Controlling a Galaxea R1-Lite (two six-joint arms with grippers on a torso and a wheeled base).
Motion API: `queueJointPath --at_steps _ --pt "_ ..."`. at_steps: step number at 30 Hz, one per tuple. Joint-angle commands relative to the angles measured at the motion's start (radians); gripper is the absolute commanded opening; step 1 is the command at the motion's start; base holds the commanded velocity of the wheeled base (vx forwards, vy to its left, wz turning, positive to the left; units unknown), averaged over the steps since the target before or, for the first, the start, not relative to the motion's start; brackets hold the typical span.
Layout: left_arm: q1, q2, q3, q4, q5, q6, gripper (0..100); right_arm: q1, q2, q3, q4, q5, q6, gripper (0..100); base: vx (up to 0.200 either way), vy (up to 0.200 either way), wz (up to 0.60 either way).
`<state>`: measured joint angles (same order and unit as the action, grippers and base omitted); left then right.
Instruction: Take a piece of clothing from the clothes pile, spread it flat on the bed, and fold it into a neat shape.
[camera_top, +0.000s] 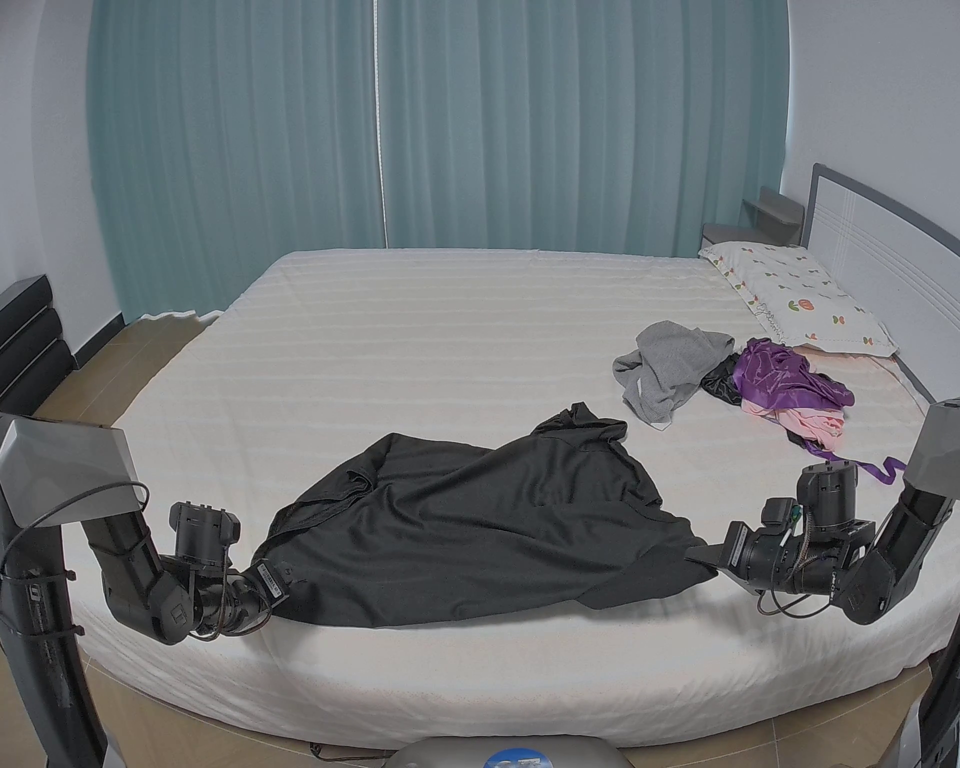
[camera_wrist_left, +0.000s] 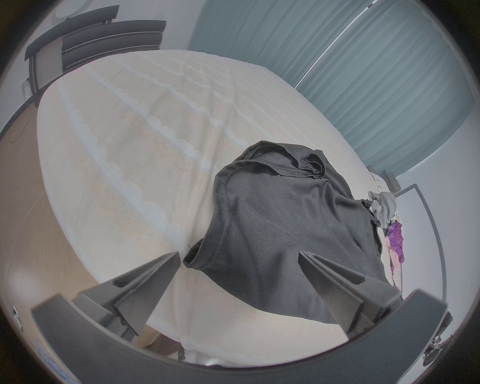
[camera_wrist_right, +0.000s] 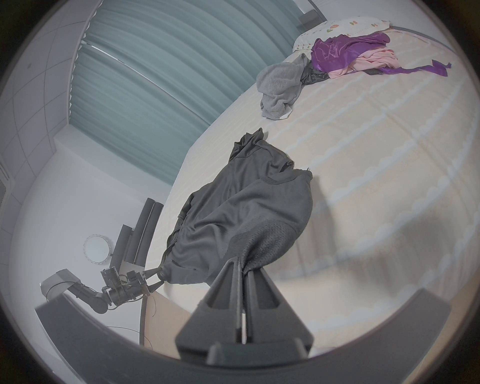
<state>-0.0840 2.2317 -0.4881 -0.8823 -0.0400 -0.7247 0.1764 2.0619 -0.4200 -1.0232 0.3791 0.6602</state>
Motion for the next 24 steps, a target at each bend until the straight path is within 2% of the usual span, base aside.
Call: queueJointPath --at_steps 1,5,10,11,18,24 --pt "-0.017 0.019 -0.003 -0.003 0.020 0.001 100 0.003 -0.037 0.027 0.000 0.000 -0.001 0 0.000 0.000 0.00" --pt "-0.046 0.051 -0.012 -0.004 0.083 0.025 100 0.000 -0.045 0.047 0.000 0.000 -0.001 0 0.000 0.000 0.00" --pt "-0.065 0.057 -0.021 -0.003 0.088 0.031 100 0.000 -0.069 0.069 0.002 0.001 -0.001 0 0.000 0.000 0.00" --pt "-0.068 0.057 -0.023 -0.004 0.088 0.030 0 0.000 -0.075 0.076 0.002 0.001 -0.001 0 0.000 0.000 0.00" --pt "-0.068 0.049 -0.027 -0.003 0.088 0.021 0 -0.002 -0.082 0.093 0.002 0.000 -0.001 0 0.000 0.000 0.00" --pt "-0.056 -0.089 0.022 0.016 0.095 0.030 0 -0.003 -0.111 0.141 0.009 0.000 -0.004 0 0.000 0.000 0.00"
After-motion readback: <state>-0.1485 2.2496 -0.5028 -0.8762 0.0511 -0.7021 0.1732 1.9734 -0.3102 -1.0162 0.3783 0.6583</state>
